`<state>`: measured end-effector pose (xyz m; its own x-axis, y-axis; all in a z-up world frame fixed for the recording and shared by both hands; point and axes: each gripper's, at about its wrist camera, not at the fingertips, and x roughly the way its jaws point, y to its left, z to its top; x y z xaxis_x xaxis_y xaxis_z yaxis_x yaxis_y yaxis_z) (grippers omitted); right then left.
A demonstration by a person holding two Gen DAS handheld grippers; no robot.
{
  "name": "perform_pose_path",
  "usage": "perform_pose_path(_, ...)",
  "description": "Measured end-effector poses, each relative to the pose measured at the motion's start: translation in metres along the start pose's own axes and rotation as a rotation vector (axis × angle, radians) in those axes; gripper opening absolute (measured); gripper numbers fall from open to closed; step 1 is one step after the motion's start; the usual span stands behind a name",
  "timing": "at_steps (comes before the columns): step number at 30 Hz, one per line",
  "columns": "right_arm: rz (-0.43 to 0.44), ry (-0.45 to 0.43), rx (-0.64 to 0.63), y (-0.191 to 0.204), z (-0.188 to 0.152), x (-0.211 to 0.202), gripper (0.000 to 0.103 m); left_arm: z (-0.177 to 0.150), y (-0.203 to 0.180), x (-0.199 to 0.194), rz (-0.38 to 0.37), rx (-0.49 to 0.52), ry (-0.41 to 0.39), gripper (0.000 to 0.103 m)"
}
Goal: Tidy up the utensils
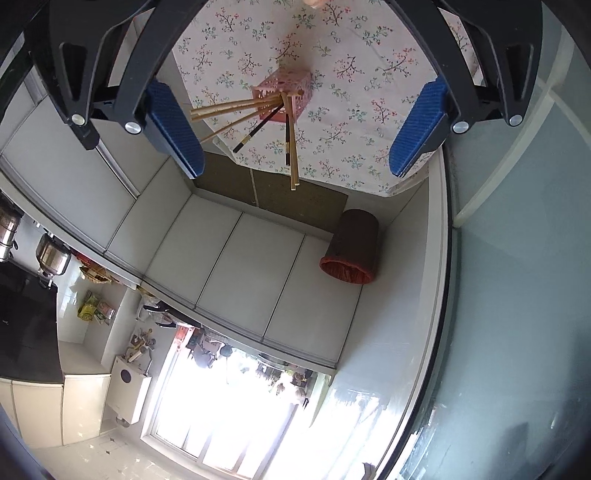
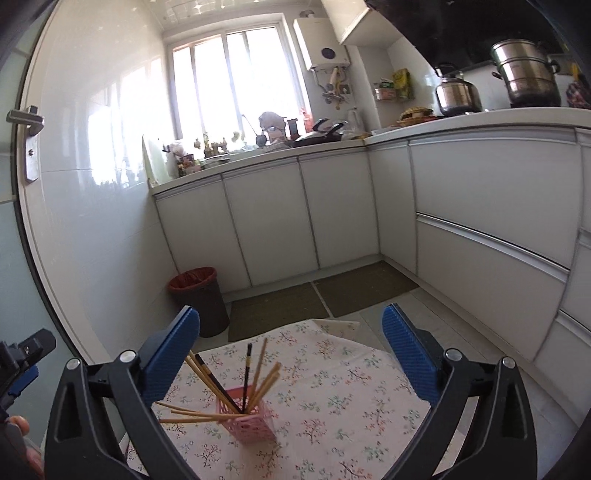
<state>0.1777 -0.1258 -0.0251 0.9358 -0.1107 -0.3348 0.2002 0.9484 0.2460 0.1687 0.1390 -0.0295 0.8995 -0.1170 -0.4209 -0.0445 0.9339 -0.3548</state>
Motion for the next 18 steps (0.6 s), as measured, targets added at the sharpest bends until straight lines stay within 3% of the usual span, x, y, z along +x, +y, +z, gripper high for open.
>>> perform_pose_path(6, -0.075, 0.114, -0.030, -0.022, -0.002, -0.030, 0.096, -0.027, -0.031, -0.031, 0.057, 0.057, 0.025, 0.096)
perform_pose_path(11, -0.067, 0.071, -0.028, -0.033, 0.001, -0.064, 0.096, -0.036, -0.052, -0.055, 0.098, 0.122, 0.014, 0.096)
perform_pose_path(18, -0.077, 0.043, -0.065, -0.033, 0.007, -0.087, 0.096, -0.041, -0.075, -0.076, 0.097, 0.186, -0.012, 0.096)
